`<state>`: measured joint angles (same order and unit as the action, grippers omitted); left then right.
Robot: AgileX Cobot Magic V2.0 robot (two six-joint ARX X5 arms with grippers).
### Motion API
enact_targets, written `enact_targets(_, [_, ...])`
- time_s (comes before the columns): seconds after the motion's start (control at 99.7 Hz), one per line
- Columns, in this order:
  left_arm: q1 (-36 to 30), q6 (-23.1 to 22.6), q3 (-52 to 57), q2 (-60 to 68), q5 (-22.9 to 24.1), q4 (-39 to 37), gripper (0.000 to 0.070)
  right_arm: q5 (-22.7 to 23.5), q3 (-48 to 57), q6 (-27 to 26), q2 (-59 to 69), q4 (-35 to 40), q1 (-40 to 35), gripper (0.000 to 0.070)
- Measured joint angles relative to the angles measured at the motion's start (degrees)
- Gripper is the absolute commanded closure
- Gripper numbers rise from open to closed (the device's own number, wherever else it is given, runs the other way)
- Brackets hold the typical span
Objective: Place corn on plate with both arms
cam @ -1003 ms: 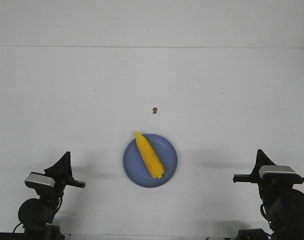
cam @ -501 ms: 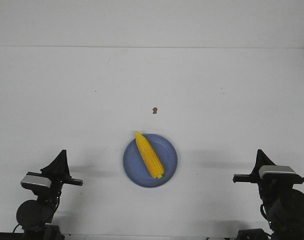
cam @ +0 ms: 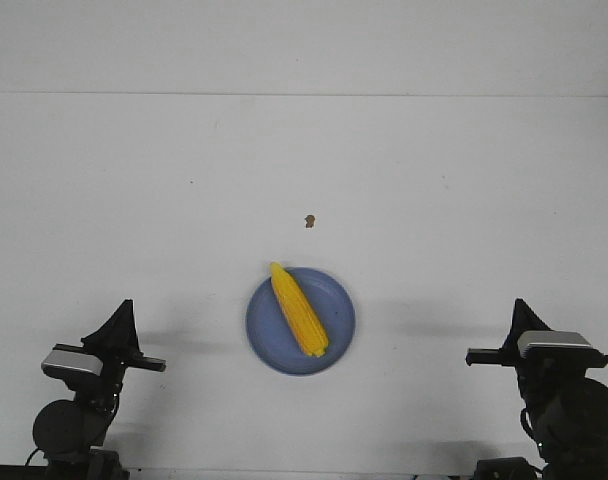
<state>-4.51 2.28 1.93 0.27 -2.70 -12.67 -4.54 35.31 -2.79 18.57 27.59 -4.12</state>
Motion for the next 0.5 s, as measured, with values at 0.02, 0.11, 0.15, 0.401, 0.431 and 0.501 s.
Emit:
enact_targets(0.02, [0.0,0.0,0.0,0.0,0.0,0.0,0.0685,0.0,0.0,0.0,0.0,0.0,0.0,0.0694])
enact_targets(0.11, [0.0,0.0,0.0,0.0,0.0,0.0,0.0685,0.0,0.0,0.0,0.0,0.0,0.0,0.0694])
enact_targets(0.15, [0.0,0.0,0.0,0.0,0.0,0.0,0.0685,0.0,0.0,0.0,0.0,0.0,0.0,0.0694])
enact_targets(0.401, [0.0,0.0,0.0,0.0,0.0,0.0,0.0685,0.0,0.0,0.1,-1.4,-0.2,0.1,0.0694])
enact_targets(0.431, [0.0,0.0,0.0,0.0,0.0,0.0,0.0685,0.0,-0.2,0.1,-2.1,-0.6,0.1,0.0694])
enact_targets(0.501, [0.0,0.0,0.0,0.0,0.0,0.0,0.0685,0.0,-1.0,0.1,-4.3,-2.3,0.2,0.0694])
